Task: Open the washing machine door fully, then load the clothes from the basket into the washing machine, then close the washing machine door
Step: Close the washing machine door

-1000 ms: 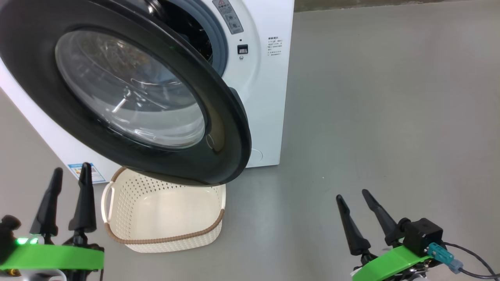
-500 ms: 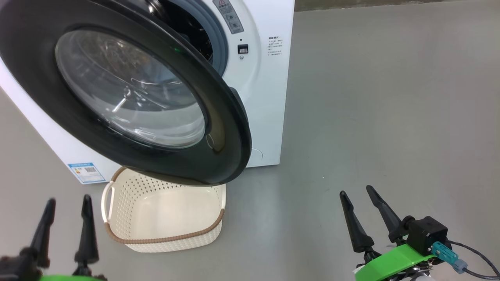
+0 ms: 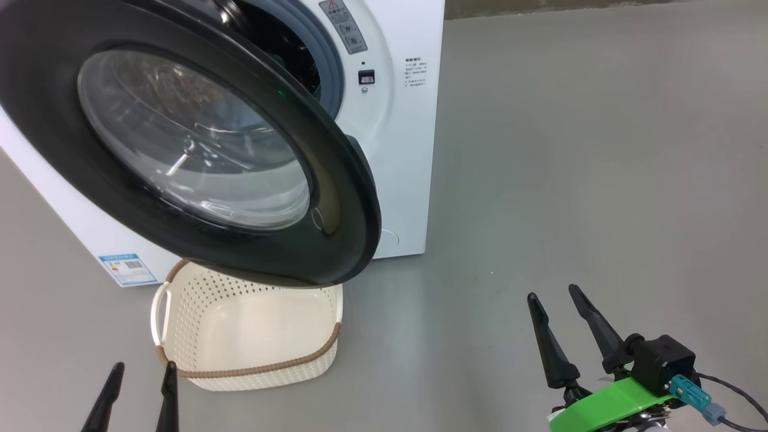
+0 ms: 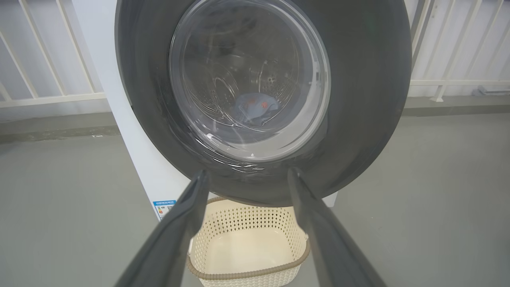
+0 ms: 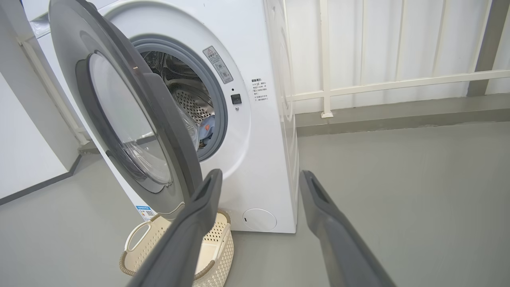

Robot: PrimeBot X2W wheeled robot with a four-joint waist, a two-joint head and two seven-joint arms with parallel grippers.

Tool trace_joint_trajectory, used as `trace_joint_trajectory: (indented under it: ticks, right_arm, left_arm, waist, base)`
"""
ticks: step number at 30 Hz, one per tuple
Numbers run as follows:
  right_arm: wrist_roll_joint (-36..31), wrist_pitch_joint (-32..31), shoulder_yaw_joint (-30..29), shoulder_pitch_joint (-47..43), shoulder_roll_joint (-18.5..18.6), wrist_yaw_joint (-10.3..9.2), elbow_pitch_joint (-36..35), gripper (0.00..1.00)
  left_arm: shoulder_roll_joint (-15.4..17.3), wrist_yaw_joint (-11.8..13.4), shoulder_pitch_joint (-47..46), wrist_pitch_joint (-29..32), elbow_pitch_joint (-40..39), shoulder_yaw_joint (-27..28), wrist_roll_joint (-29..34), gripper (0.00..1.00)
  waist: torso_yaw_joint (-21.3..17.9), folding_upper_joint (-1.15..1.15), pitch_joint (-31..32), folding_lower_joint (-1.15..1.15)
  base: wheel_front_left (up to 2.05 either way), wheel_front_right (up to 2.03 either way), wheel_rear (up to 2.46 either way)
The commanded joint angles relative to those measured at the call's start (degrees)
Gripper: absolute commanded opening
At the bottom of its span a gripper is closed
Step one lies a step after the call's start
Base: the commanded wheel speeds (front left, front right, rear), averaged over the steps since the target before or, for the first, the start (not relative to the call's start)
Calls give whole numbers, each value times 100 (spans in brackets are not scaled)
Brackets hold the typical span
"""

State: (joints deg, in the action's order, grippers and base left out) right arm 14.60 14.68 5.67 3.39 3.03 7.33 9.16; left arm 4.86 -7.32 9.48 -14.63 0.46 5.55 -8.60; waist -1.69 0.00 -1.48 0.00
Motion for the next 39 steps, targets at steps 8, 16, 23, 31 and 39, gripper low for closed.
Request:
trace_joint_trajectory:
  ticks: [8, 16, 23, 31, 39]
  right_arm:
    - [-70, 32, 131, 82, -15, 16, -204, 100]
    - [-154, 32, 135, 76, -15, 16, -185, 100]
    - [-205, 32, 157, 82, -15, 16, -171, 100]
    - [-294, 32, 174, 72, -15, 16, -106, 100]
    - [-328, 32, 106, 62, -15, 16, -131, 100]
  left_arm:
    - [-28, 8, -127, -37, -228, 293, 67, 100]
    - [-90, 123, -151, -37, -160, 445, 130, 100]
    - [-144, 269, -217, -37, -141, 521, 110, 100]
    - [-169, 335, -239, -37, -121, 557, 96, 100]
    - [-182, 321, -223, -37, -93, 511, 92, 100]
  waist:
    - [3, 0, -50, 0]
    - [-11, 0, -27, 0]
    - [9, 0, -45, 0]
    - [14, 0, -20, 0]
    - [18, 0, -17, 0]
  base:
    - [0, 0, 0]
    - [0, 0, 0]
    - [0, 0, 0]
    - [0, 0, 0]
    - [0, 0, 0]
